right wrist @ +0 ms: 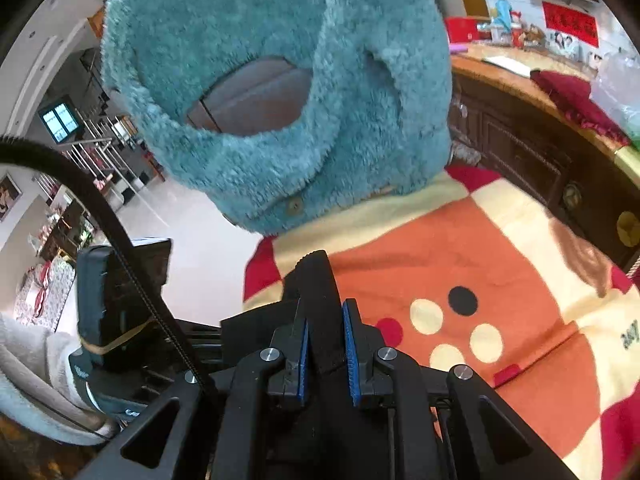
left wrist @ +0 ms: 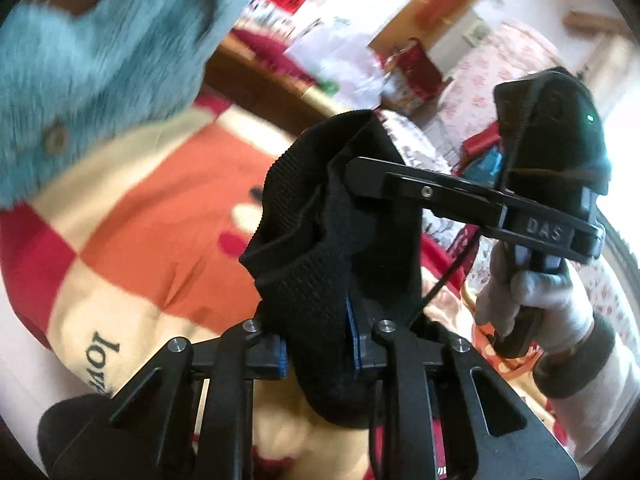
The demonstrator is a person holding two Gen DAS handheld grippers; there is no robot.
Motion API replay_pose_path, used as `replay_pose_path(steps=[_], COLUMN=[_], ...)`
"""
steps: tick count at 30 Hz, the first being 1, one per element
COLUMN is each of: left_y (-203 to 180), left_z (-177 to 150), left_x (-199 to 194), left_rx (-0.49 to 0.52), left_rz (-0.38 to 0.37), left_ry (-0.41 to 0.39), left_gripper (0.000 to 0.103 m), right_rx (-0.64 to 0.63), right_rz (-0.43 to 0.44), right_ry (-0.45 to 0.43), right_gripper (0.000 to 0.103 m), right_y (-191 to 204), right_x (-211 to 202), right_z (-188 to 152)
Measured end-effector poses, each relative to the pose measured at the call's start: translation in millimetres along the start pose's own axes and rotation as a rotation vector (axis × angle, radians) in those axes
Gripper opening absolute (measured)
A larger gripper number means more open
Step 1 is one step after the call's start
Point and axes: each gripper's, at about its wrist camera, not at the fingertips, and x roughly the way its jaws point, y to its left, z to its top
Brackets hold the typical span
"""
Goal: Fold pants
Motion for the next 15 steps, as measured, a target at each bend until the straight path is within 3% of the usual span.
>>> replay_pose_path(steps=[9, 15], left_y=[-101.1, -171.4], left_z=[-6.8, -32.4], left_x=[-11.7, 25.4], left_rx=[0.256, 0.431], left_rz=[0.072, 0.043], left_ry=[-0.104, -0.041], left_gripper=[0.019, 0.019], right_rx=[0.012, 0.135], right_rz=[-0.071, -0.162], right_ry=[-0.149, -0.227], right_gripper=[0.014, 0.014], right_y=[16.6, -4.5], right_x=[-96.0, -163.8], right_z=[-23.5, -82.8])
